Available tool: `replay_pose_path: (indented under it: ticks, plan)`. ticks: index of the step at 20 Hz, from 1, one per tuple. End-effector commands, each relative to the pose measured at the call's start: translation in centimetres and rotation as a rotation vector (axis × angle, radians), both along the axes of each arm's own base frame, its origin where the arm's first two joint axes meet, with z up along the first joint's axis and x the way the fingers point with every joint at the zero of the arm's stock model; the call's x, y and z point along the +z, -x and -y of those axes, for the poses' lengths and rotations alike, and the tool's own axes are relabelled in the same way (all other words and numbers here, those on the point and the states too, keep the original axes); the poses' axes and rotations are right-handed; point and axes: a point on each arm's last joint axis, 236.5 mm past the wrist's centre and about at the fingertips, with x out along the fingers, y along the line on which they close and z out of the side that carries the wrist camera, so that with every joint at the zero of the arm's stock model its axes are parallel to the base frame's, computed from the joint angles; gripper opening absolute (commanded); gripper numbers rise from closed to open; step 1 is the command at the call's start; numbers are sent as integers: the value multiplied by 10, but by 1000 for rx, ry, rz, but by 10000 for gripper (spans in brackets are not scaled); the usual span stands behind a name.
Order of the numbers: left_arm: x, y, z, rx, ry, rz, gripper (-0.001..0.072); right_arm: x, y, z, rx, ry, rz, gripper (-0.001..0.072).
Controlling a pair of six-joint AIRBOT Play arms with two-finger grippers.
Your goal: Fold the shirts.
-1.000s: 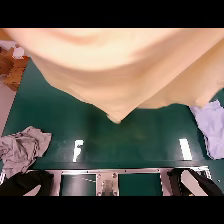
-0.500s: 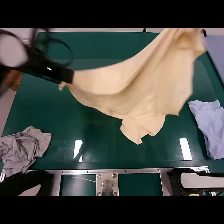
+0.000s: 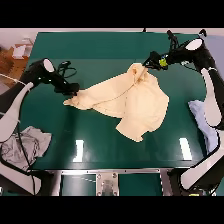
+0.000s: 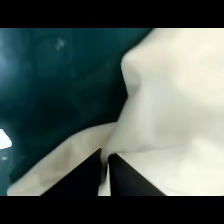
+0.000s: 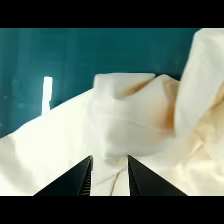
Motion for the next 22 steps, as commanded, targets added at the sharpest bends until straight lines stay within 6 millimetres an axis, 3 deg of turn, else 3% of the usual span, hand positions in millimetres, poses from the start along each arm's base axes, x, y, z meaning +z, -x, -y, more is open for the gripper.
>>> replay_pose_path:
  ticks: [1,4,7,9,11,14,16,17,22]
  plan:
    - [18,-48,-29,102,83,107,440,4,22,34,2,12,-79,281]
    - [51,-55,-72,119,83,126,439,2,75,89,-25,105,-218,280]
    - [57,-34,-111,130,89,48,439,-24,146,113,-77,175,-354,278]
    - [55,-18,-128,113,94,1,439,-49,205,105,-101,161,-446,299]
    - [55,-11,-138,125,102,-26,440,-80,257,92,-156,140,-524,412]
    - [55,-8,-142,130,107,-36,439,-131,305,73,-257,89,-605,431]
    - [57,-9,-137,128,122,-33,439,-152,320,59,-289,31,-636,431]
    - [58,-10,-135,129,135,-29,439,-157,318,59,-305,25,-620,431]
    - [61,-11,-131,128,152,-27,439,-149,263,71,-430,-11,-433,428]
